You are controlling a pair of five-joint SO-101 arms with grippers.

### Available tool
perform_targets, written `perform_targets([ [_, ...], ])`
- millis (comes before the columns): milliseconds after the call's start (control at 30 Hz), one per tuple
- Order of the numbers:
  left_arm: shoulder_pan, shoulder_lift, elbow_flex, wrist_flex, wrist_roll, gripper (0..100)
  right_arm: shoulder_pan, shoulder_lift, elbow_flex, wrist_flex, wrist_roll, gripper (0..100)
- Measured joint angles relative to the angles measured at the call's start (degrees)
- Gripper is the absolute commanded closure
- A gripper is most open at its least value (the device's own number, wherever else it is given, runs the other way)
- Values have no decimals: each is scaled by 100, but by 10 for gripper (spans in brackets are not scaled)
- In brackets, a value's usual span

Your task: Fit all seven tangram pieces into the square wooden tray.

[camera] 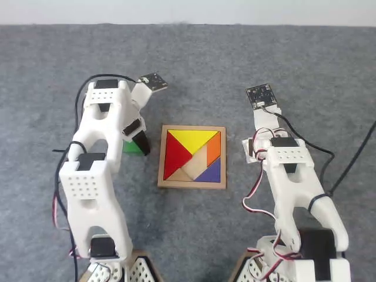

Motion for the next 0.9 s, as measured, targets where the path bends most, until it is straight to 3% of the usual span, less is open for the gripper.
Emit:
perform_targets([
  [167,0,0,0,0,114,731,0,0,0,0,0,987],
  [367,-105,-202,44,132,703,658,0,0,0,0,0,987],
  [700,-325,-563,44,677,4114,659,0,0,0,0,0,987],
  [900,-527,-563,607,747,5547,660,0,0,0,0,0,987],
])
